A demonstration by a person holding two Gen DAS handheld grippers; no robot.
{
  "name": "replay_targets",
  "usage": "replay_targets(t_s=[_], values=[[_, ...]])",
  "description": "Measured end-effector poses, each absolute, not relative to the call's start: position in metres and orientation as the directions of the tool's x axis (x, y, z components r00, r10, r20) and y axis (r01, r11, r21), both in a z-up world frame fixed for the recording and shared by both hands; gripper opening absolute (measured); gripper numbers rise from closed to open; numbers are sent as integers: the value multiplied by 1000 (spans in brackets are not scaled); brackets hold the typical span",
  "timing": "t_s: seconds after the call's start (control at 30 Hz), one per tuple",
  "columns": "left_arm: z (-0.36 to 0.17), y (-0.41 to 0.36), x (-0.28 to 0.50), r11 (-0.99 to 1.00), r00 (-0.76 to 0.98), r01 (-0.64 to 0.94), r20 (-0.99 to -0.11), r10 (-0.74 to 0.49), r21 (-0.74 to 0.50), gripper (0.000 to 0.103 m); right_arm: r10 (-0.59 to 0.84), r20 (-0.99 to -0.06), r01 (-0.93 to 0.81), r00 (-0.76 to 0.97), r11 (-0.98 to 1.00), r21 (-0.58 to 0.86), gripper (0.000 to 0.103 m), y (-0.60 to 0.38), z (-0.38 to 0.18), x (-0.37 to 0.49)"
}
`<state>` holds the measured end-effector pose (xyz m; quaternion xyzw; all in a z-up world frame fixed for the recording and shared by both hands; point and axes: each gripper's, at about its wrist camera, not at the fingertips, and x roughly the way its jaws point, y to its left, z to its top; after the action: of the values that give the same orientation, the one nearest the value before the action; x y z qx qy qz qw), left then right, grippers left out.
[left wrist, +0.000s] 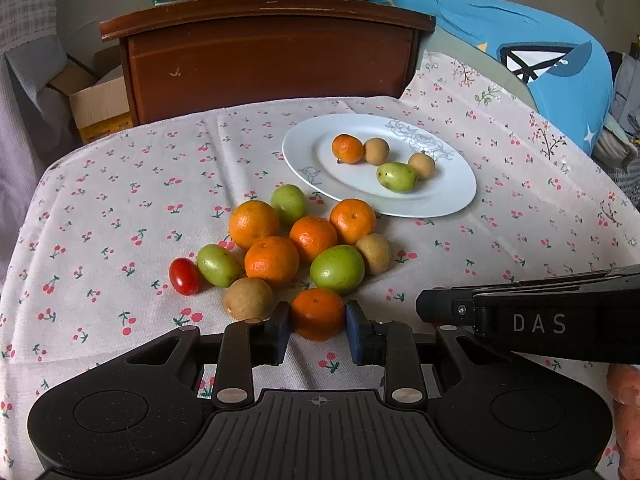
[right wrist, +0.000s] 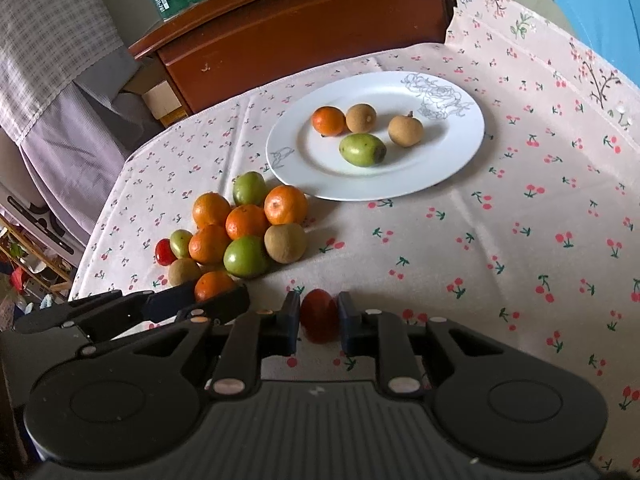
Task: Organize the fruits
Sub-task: 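Carry the tomato with the right tool onto the plate while the left tool places the tangerine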
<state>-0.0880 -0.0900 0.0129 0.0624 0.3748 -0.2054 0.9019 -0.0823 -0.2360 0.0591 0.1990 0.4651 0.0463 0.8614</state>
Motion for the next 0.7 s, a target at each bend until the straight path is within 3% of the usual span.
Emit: replay_targets(t_s=[0.7], values=[[74, -80, -59, 878, 626, 432, -633, -456, -205, 26, 304, -648, 105, 699, 852, 513, 20, -277, 125, -57]])
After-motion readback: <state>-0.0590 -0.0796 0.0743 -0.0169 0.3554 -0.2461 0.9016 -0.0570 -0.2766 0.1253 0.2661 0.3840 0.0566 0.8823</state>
